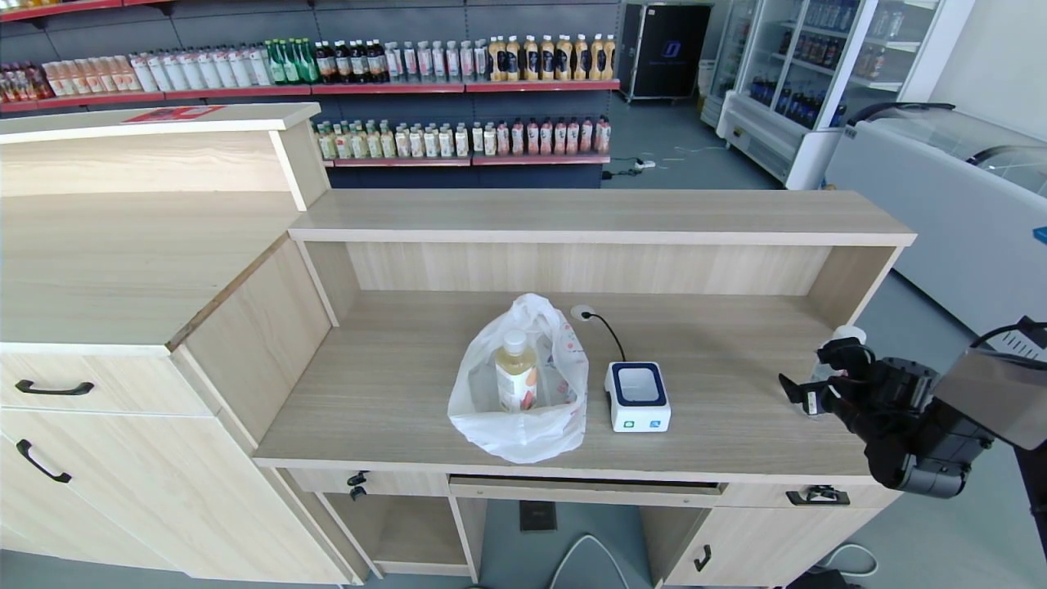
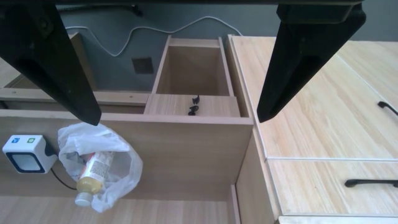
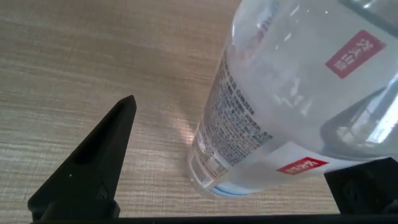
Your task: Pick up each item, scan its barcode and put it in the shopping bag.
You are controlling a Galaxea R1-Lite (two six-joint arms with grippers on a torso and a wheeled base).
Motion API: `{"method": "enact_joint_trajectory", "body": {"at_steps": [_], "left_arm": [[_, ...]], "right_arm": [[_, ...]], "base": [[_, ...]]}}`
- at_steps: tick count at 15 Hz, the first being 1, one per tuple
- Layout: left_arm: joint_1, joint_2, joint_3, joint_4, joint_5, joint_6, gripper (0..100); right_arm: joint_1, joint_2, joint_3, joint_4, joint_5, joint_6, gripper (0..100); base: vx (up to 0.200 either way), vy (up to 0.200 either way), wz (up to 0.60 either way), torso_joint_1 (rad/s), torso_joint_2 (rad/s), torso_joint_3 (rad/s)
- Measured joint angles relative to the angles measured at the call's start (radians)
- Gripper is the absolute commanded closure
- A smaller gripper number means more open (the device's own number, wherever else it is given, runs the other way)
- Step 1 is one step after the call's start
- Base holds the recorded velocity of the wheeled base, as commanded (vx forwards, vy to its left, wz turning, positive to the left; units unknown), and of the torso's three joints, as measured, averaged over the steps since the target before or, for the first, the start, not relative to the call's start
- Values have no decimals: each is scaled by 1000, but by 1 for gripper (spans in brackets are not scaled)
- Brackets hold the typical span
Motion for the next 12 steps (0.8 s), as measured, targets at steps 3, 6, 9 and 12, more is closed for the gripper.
{"method": "enact_joint_trajectory", "body": {"at_steps": [3,6,9,12], "left_arm": [[0,0,0,0,0,0,0],[0,0,0,0,0,0,0],[0,0,0,0,0,0,0],[0,0,0,0,0,0,0]], "right_arm": [[1,-1,-35,24,1,13,100],[2,-2,-51,34,3,16,100],[-1,-4,-54,33,1,40,100],[-1,-10,-51,34,0,47,100]], "base": [[0,0,0,0,0,0],[0,0,0,0,0,0],[0,0,0,0,0,0],[0,0,0,0,0,0]]}}
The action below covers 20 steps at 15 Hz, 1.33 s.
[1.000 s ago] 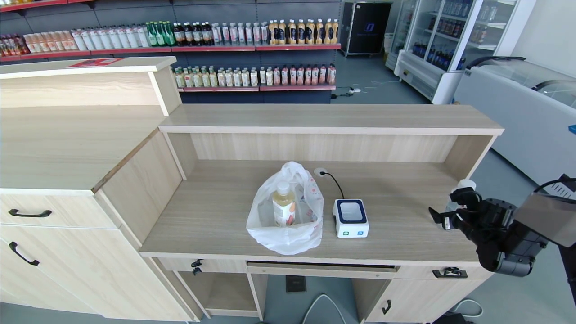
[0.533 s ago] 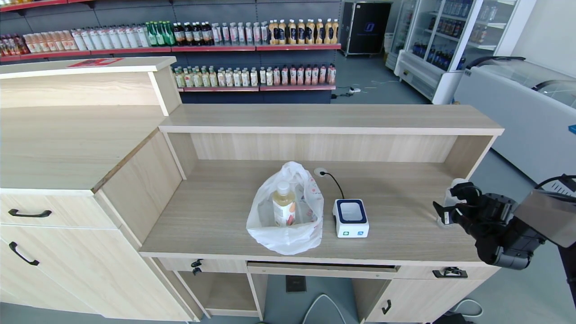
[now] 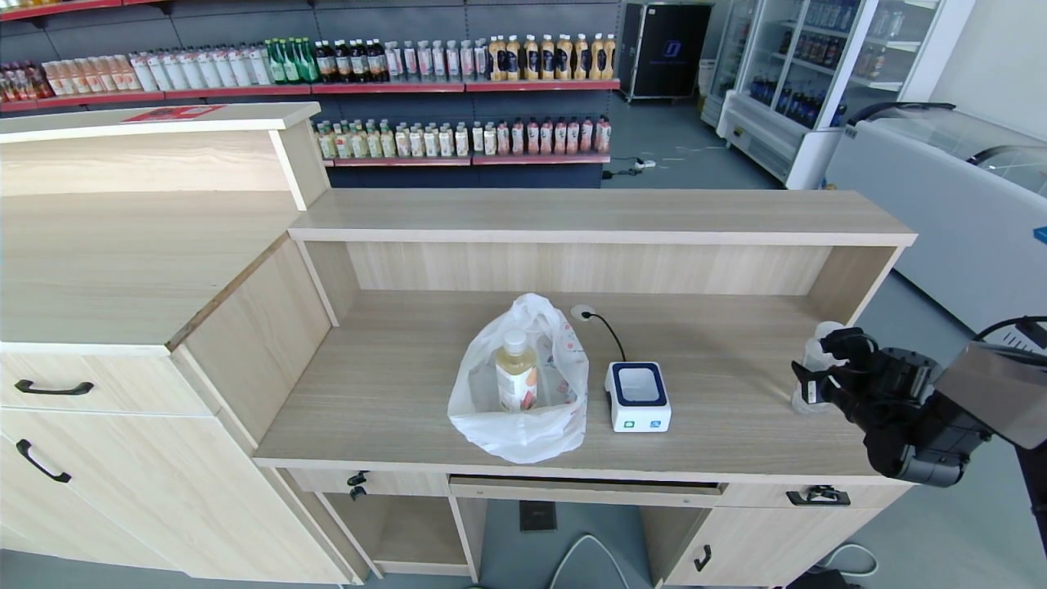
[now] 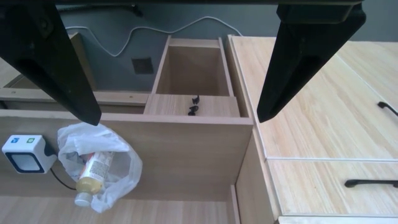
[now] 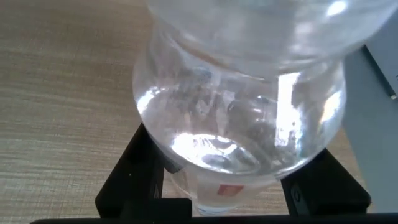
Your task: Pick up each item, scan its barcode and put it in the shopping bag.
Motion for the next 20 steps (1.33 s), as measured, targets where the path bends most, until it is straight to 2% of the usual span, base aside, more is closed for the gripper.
{"method": "enact_joint_trajectory", "body": {"at_steps": [6,12,15,20], "left_arm": [[-1,0,0,0,0,0,0],[0,0,0,0,0,0,0],[0,0,0,0,0,0,0],[0,0,0,0,0,0,0]], "right_arm": [[-1,-26,29,6,-6,61,100],[7,-235,109,225,16,295,100],[21,-423,186,362,96,393,100],[93,-729,328,488,277,537,100]], "base": [[0,0,0,0,0,0],[0,0,0,0,0,0],[0,0,0,0,0,0],[0,0,0,0,0,0]]}}
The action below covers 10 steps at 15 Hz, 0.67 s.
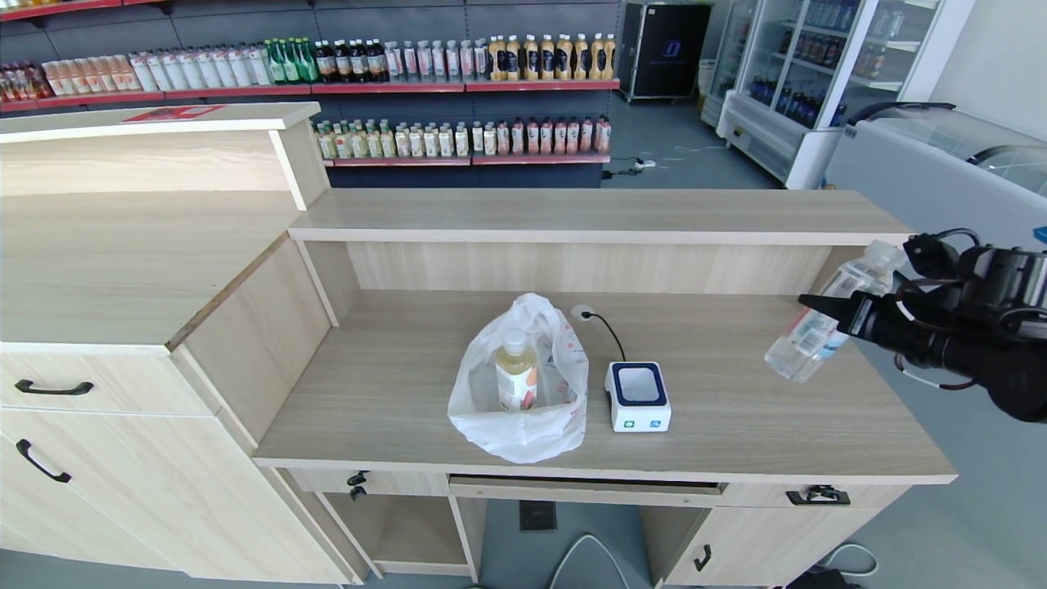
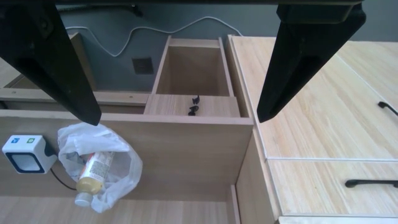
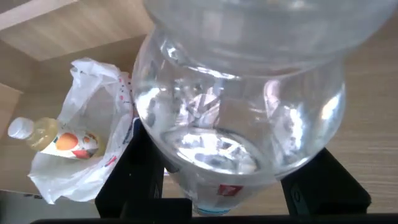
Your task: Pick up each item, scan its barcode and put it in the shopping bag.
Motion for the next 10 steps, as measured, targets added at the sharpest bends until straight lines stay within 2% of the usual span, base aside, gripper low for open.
{"method": "enact_joint_trajectory", "body": {"at_steps": [5,10], "left_arm": [[0,0,0,0,0,0,0],[0,0,0,0,0,0,0]], "right_arm": [[189,-255,7,241,53,149,100],[370,-413,-77,432,57,231,100]], "base": [[0,0,0,0,0,0],[0,0,0,0,0,0]]}}
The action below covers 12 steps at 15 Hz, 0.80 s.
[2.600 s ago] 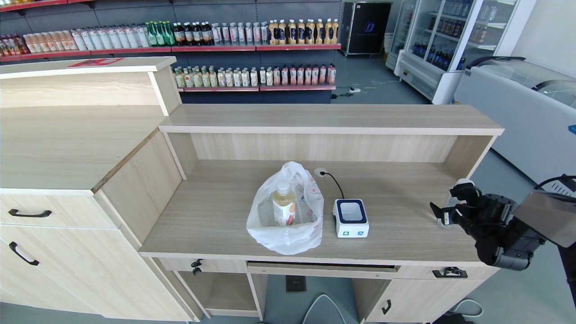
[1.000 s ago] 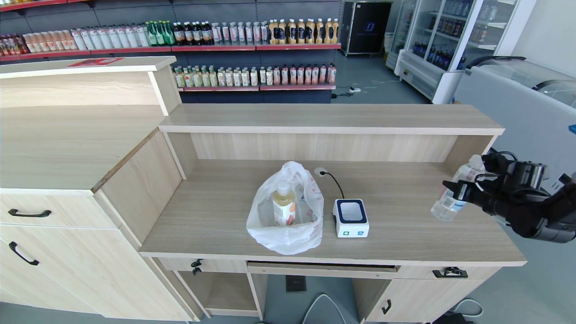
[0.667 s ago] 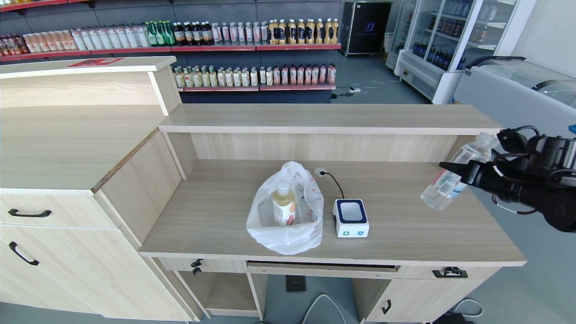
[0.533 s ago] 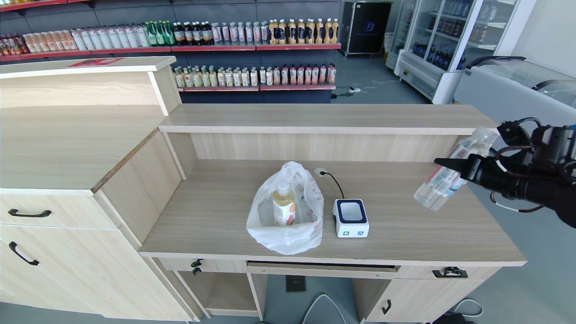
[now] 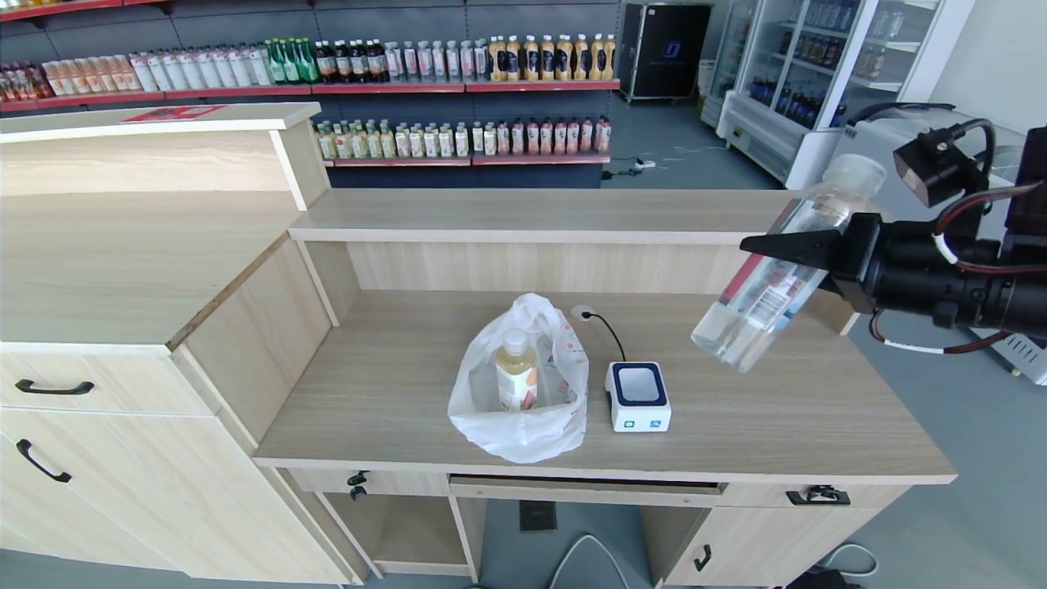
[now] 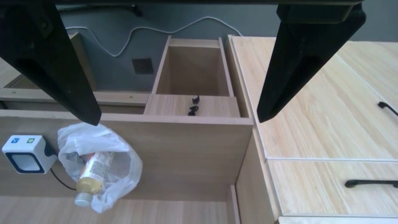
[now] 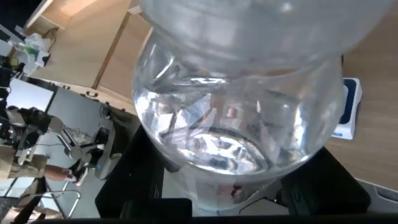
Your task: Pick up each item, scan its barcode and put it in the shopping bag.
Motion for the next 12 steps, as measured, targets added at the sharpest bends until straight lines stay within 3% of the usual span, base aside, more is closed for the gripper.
{"method": "enact_joint_trajectory", "body": {"at_steps": [2,7,12], "left_arm": [[0,0,0,0,0,0,0],[-1,0,0,0,0,0,0],[0,0,0,0,0,0,0]], "right_arm": [[58,-55,-13,51,-15,4,100],[214,-204,0,200,-174,18,100],[290,-344,12,343,-249,22,100]], "base": [[0,0,0,0,0,0],[0,0,0,0,0,0],[0,0,0,0,0,0]]}}
